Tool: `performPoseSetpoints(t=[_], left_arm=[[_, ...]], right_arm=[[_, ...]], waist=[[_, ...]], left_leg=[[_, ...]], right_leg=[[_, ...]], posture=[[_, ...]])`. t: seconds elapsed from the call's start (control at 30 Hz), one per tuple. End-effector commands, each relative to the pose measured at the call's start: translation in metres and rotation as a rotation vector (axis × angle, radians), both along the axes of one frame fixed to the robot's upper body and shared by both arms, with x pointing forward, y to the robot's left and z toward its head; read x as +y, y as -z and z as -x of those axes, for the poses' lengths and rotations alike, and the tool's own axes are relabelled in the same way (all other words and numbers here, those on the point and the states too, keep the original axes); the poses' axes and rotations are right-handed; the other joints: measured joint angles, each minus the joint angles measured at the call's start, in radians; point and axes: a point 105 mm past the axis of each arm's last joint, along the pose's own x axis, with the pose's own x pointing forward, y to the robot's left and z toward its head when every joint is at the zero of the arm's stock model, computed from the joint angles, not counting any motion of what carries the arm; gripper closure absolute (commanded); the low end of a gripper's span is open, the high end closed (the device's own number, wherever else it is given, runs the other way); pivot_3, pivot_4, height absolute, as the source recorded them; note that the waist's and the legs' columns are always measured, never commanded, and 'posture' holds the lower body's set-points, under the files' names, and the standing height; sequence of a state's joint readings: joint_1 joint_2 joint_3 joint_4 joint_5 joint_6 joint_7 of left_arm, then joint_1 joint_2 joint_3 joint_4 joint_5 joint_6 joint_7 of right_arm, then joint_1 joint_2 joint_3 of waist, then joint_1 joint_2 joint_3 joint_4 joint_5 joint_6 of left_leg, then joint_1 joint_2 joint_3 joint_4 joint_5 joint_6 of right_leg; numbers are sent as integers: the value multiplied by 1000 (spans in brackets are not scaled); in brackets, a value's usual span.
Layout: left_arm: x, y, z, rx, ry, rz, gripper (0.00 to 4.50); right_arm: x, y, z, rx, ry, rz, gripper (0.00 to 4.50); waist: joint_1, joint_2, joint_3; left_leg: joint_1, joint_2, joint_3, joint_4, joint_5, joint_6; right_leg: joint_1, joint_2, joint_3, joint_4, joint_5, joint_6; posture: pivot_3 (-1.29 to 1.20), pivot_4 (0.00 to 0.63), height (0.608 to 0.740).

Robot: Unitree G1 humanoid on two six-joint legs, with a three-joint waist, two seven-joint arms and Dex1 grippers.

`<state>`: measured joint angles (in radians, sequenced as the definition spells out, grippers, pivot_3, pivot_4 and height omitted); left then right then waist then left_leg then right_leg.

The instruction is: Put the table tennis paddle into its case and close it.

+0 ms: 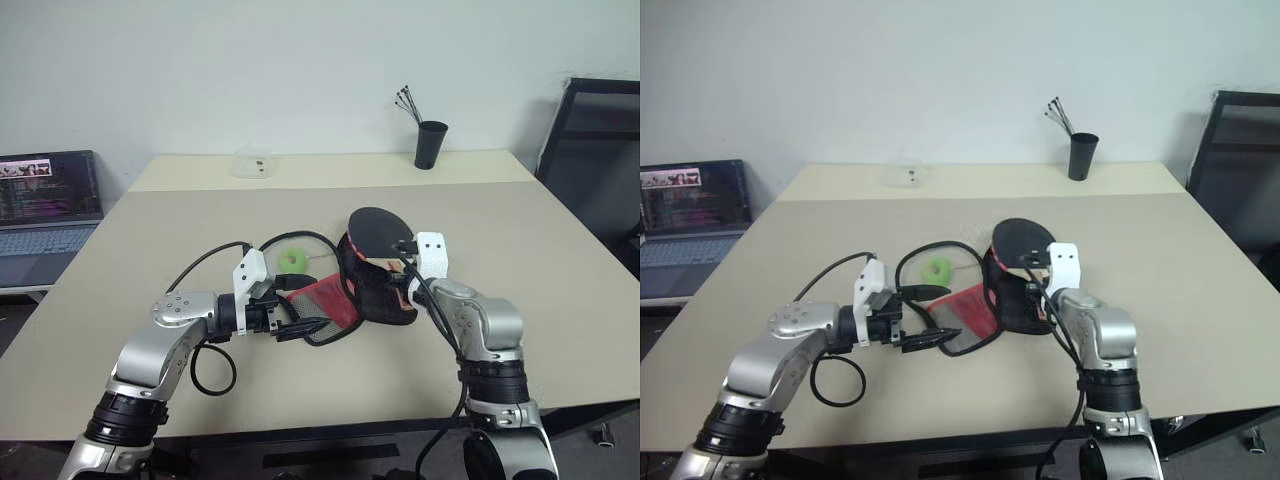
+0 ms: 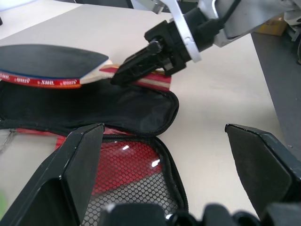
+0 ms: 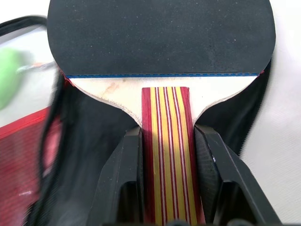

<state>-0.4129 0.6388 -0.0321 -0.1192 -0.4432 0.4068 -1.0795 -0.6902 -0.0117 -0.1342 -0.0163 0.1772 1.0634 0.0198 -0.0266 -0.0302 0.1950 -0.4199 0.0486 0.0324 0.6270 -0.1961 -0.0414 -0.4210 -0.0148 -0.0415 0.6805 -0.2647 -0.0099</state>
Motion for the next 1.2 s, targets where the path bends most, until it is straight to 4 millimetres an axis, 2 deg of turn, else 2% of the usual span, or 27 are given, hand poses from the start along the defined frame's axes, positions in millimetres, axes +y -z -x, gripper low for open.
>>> performPoseSetpoints(t=[0.03,0.47,1.0,1.07,1.1,1.2], left_arm=[[-1,-13,4,-55,9,11,0],[-1,-12,5,-55,2,17,0],[-3,-9,5,-50,-2,22,0],[-3,-9,5,-49,-3,22,0],[-3,-8,5,-49,-4,22,0],[-3,-8,5,-48,-5,23,0]], right_arm=[[5,-19,-5,-83,3,-11,3409],[29,-13,8,-57,-54,-21,3409],[21,12,10,15,-7,7,3409],[23,11,9,12,-3,-5,2698],[25,10,9,11,-4,-14,2549],[31,8,10,8,-15,-23,1565]], waist=[[-1,0,0],[-3,0,0],[-3,0,0],[-3,0,0],[-3,0,0],[-3,0,0]], left_leg=[[0,0,0,0,0,0],[0,1,0,0,0,0],[0,1,0,0,0,0],[0,1,0,0,0,0],[0,1,0,0,0,0],[0,1,0,0,0,0]], right_leg=[[0,0,0,0,0,0],[0,0,0,0,0,0],[0,0,0,0,0,0],[0,0,0,0,0,0],[0,0,0,0,0,0],[0,0,0,0,0,0]], posture=[[0,150,740],[0,150,740],[0,150,740],[0,150,740],[0,150,740],[0,150,740]])
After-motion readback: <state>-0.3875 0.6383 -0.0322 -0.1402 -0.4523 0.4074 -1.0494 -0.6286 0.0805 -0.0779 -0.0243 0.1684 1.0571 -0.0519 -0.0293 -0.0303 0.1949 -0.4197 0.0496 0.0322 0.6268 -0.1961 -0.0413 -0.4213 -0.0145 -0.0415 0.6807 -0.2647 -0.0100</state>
